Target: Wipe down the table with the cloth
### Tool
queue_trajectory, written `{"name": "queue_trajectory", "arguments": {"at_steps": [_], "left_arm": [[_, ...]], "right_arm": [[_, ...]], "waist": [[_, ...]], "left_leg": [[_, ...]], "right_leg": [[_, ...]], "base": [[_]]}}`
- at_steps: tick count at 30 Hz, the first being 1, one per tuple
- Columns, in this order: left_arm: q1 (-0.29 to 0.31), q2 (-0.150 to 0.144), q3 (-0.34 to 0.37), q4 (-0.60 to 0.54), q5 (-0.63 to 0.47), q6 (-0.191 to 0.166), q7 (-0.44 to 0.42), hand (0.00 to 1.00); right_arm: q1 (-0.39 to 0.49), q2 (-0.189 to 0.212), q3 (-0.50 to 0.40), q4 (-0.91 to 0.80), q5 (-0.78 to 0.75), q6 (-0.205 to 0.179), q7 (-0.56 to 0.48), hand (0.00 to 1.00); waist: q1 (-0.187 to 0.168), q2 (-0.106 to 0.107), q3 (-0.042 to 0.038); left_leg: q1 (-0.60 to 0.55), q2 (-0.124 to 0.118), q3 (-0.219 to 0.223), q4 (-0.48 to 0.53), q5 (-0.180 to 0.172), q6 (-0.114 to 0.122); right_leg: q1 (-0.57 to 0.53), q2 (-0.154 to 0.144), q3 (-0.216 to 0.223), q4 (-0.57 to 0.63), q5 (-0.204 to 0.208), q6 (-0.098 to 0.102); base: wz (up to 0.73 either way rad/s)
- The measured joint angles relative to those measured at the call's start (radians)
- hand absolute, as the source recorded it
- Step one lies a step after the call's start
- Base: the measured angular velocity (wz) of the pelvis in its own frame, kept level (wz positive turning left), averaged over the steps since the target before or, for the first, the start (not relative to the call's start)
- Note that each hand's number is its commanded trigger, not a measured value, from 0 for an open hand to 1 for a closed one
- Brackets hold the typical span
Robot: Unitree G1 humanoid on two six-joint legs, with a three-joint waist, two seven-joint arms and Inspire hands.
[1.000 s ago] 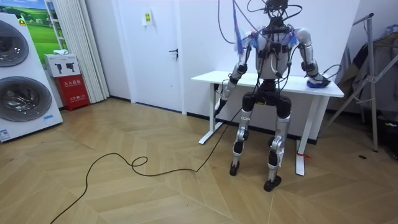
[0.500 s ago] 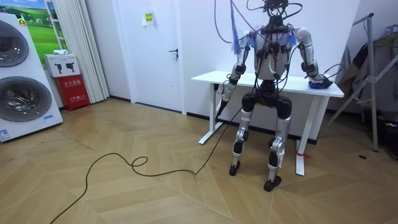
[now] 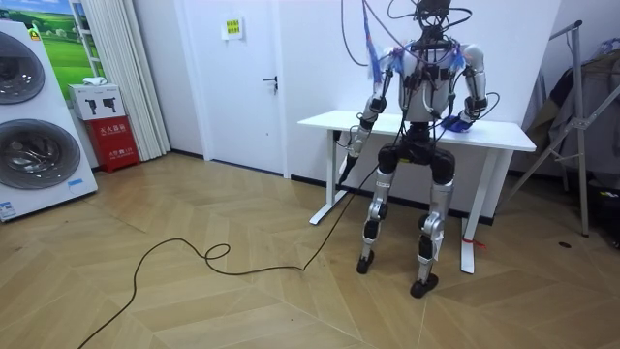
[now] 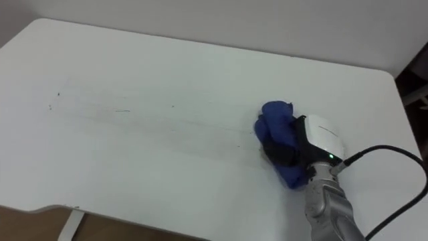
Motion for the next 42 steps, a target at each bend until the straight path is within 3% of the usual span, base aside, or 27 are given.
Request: {"name": "queue_trajectory", "arguments": {"at_steps": [2, 13, 15, 17, 20, 28, 34, 42], "left_arm": [[-0.003, 0.000, 0.000, 0.000, 0.000, 0.000, -0.012, 0.00], [0.004, 0.000, -0.001, -0.016, -0.011, -0.002, -0.030, 0.00], [0.002, 0.000, -0.001, -0.016, -0.013, -0.011, -0.027, 0.00], [0.007, 0.002, 0.000, -0.016, -0.028, -0.020, -0.026, 0.00], [0.007, 0.003, 0.003, -0.015, -0.031, -0.025, -0.028, 0.00], [0.014, 0.004, 0.022, -0.013, -0.048, -0.045, -0.030, 0.00], [0.008, 0.004, 0.023, -0.001, -0.051, -0.085, -0.035, 0.00], [-0.013, 0.006, 0.024, 0.092, -0.089, -0.086, -0.034, 0.00]], "right_arm": [[0.000, 0.000, 0.000, 0.005, -0.003, 0.000, 0.000, 0.00], [0.006, -0.001, 0.000, 0.013, -0.056, -0.015, 0.020, 0.00], [0.014, -0.001, 0.000, -0.002, -0.079, -0.027, 0.023, 0.00], [0.036, -0.001, -0.001, -0.030, -0.099, -0.036, 0.024, 0.00], [0.073, -0.001, -0.015, -0.091, -0.101, -0.043, 0.045, 0.00], [0.122, -0.006, -0.066, -0.248, -0.051, -0.053, 0.089, 0.00], [0.132, -0.018, -0.177, -0.334, -0.006, -0.079, 0.089, 0.00], [0.133, -0.024, -0.233, -0.378, 0.057, -0.087, 0.067, 0.00]], "waist": [[0.000, 0.001, -0.0004], [-0.012, -0.005, -0.0075], [-0.026, -0.003, -0.0109], [-0.035, 0.003, -0.0197], [-0.048, 0.006, -0.0238], [-0.106, 0.011, -0.0137], [-0.131, 0.004, -0.0125], [-0.149, -0.002, -0.0123]], "left_leg": [[0.000, 0.000, 0.001, -0.001, 0.000, 0.000], [0.003, 0.000, 0.000, 0.001, 0.000, 0.000], [0.002, -0.001, 0.000, 0.001, 0.000, 0.000], [0.001, -0.001, 0.000, 0.000, 0.000, 0.000], [0.004, -0.001, 0.004, -0.001, 0.000, 0.000], [0.004, -0.001, 0.026, -0.002, 0.000, 0.000], [0.003, -0.001, 0.033, -0.008, 0.000, 0.001], [0.020, -0.001, 0.072, -0.008, 0.000, 0.001]], "right_leg": [[0.000, 0.000, 0.000, 0.000, 0.000, 0.000], [0.015, 0.000, 0.000, 0.000, 0.000, 0.000], [0.014, 0.000, 0.000, 0.000, 0.000, 0.000], [0.013, 0.000, 0.002, 0.001, 0.000, 0.000], [0.010, 0.000, 0.008, 0.003, 0.000, 0.000], [-0.004, -0.001, 0.034, 0.004, 0.000, 0.000], [-0.010, -0.001, 0.044, 0.003, 0.000, 0.001], [-0.015, -0.001, 0.073, 0.005, 0.000, 0.001]], "base": [[0.00], [0.00], [0.00], [0.00], [-0.02], [-0.08], [-0.04], [-0.10]]}}
